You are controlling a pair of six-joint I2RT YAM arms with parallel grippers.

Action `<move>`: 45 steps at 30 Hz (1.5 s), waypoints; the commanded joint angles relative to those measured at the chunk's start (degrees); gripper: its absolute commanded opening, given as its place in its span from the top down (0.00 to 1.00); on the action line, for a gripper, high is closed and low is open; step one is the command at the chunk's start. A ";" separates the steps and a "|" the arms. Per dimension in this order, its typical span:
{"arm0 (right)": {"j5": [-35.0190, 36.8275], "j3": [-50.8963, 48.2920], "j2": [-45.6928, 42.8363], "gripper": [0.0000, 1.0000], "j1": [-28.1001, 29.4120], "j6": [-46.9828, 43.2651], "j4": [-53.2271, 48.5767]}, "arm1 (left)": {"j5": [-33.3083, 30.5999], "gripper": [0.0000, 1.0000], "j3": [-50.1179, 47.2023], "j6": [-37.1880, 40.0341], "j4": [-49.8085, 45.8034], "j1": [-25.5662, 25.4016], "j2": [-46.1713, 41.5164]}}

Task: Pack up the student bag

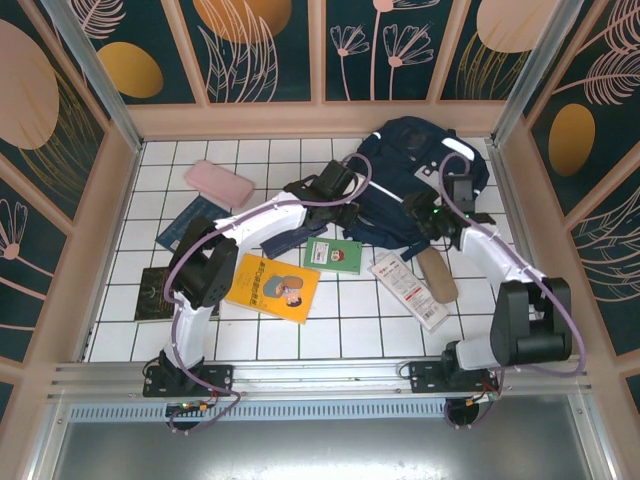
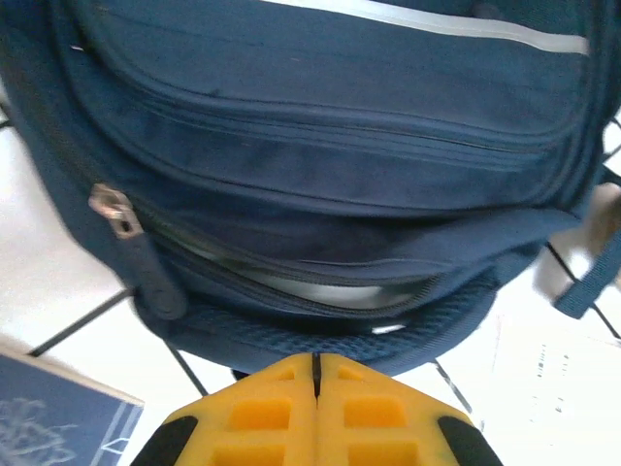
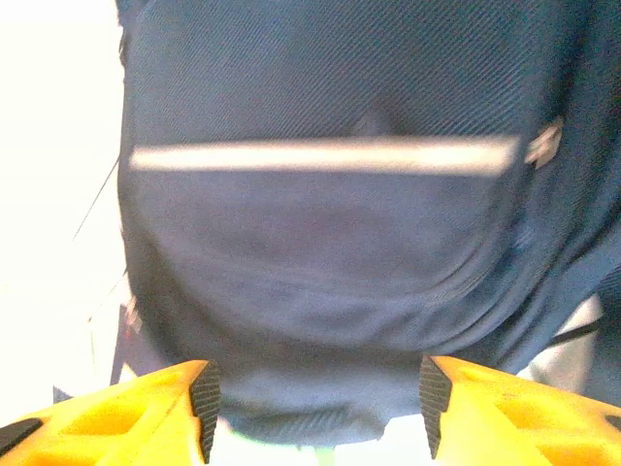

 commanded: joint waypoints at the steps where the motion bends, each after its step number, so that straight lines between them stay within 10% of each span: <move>1: -2.80 -5.75 -1.40 0.37 5.27 7.57 4.57 | -7.64 0.88 2.64 -1.37 -2.56 2.59 -0.21; 3: -5.35 -9.48 -1.93 0.31 7.51 13.31 11.48 | -7.28 0.67 3.20 -2.06 -2.75 4.44 0.24; 10: -5.15 -10.81 3.50 0.15 10.89 20.19 20.58 | -2.40 0.55 8.11 -2.98 -2.78 7.55 4.63; 27: -5.16 -10.87 14.18 0.03 10.24 43.55 37.60 | 3.27 0.58 3.42 -0.12 -1.80 7.57 3.89; 37: -4.56 -5.85 19.06 0.55 7.70 41.55 23.53 | 2.91 0.60 4.89 2.01 -3.21 7.41 5.67; 45: -5.90 -5.35 19.90 0.55 7.55 39.20 22.42 | 2.26 0.60 8.42 3.51 -5.12 7.40 8.78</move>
